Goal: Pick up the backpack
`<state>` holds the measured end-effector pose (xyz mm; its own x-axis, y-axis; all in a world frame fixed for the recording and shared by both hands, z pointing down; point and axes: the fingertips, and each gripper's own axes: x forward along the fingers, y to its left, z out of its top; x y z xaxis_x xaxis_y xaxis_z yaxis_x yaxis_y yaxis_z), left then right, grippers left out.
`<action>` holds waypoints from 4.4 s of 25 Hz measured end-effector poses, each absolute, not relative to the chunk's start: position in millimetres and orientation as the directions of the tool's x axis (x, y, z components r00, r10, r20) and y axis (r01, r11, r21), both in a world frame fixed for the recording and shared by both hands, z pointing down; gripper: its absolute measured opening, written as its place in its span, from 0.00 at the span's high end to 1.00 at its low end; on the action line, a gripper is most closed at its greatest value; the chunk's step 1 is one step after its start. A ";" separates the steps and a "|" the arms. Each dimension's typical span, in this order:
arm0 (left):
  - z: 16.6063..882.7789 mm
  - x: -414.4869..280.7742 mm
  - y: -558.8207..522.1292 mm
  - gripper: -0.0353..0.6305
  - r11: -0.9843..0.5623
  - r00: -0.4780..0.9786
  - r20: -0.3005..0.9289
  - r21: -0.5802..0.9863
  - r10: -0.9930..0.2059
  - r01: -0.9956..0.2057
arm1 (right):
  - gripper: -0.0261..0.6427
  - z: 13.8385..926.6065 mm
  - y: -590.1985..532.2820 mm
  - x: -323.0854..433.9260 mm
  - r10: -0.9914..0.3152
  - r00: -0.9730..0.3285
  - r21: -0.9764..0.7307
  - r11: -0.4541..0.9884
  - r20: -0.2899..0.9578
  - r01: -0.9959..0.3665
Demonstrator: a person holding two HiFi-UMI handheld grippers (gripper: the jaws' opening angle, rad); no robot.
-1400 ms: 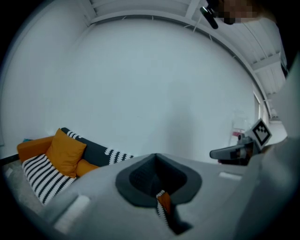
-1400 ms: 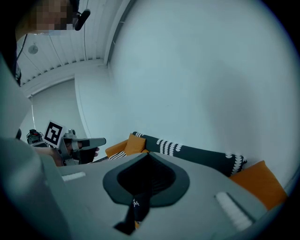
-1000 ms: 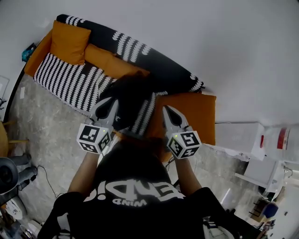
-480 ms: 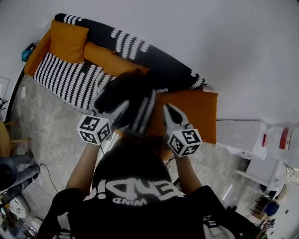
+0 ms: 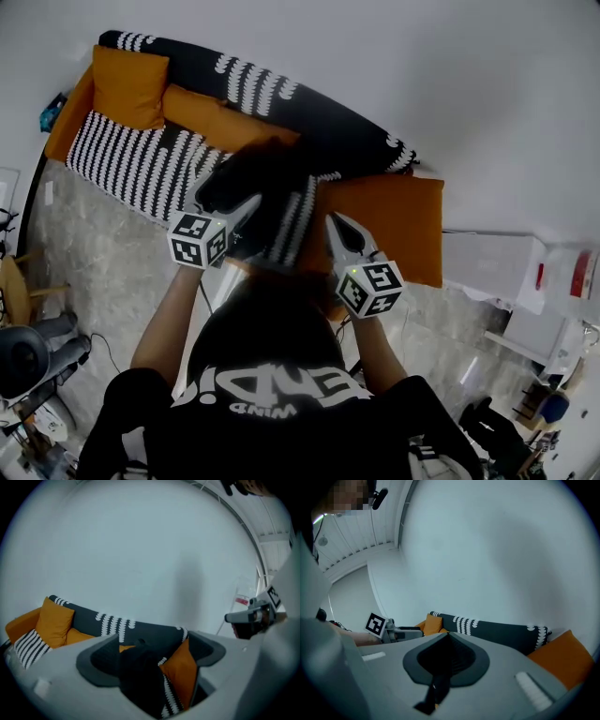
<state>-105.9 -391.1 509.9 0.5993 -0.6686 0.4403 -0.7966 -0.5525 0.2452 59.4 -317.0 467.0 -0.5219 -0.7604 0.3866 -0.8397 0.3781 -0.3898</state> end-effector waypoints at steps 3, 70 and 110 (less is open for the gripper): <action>536.9 -105.3 -407.8 0.26 -0.563 0.597 0.485 0.233 -0.639 -0.793 | 0.96 474.3 -322.2 58.3 -0.752 -0.521 -0.401 0.367 0.403 -0.840; 614.2 -115.8 -395.7 0.91 -0.583 0.704 0.550 0.416 -0.450 -0.698 | 0.96 511.3 -353.6 84.0 -0.692 -0.507 -0.408 0.322 0.514 -0.854; 417.0 -93.5 -233.0 0.91 -0.460 0.568 0.397 0.339 -0.720 -0.820 | 0.96 447.8 -252.2 86.0 -0.627 -0.708 -0.423 0.574 0.324 -0.701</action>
<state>-93.5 -233.0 417.0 0.5684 -0.7205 0.3973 -0.8204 -0.4603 0.3392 86.0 -252.2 447.8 -0.7085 -0.6272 0.3235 -0.7012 0.5736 -0.4234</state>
